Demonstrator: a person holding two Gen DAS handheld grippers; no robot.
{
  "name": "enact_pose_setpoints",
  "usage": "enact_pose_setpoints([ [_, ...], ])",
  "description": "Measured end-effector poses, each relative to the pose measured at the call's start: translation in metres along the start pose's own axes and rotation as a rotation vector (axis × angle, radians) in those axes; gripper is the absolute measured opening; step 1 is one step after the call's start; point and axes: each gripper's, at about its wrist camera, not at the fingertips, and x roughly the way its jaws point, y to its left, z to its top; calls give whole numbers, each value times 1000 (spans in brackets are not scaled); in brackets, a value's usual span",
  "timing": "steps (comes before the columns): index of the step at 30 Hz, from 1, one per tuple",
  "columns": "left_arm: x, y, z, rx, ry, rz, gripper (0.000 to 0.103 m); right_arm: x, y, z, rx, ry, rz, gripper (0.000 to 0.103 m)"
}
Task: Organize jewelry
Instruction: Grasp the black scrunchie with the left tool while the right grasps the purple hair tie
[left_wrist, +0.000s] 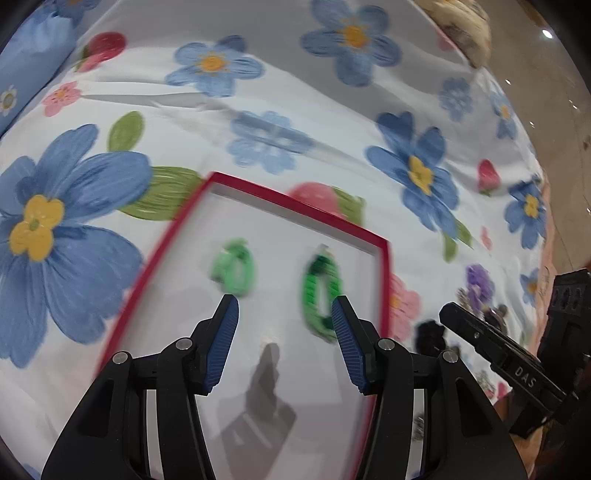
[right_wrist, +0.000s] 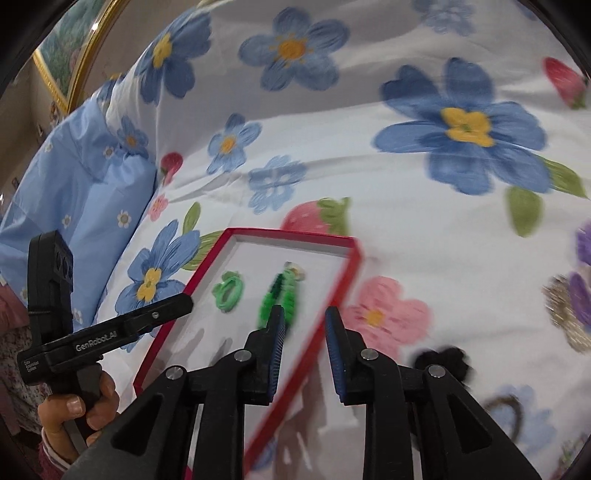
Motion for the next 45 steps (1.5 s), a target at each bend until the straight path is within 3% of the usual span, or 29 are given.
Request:
enact_pose_setpoints([
  [12, -4, -82, -26, 128, 41, -90, 52, -87, -77, -34, 88, -75, -119, 27],
  [21, 19, -130, -42, 220, 103, -115, 52, -118, -129, -43, 144, -111, -195, 30],
  [33, 72, -169, -46, 299, 184, -70, 52, -96, -174, -21, 137, -105, -242, 30],
  [43, 107, -184, -60, 349, 227, -50, 52, -57, -191, -9, 77, -31, -297, 27],
  [45, 109, -185, -61, 351, 223, -52, 45, -54, -192, -11, 71, -35, -306, 24],
])
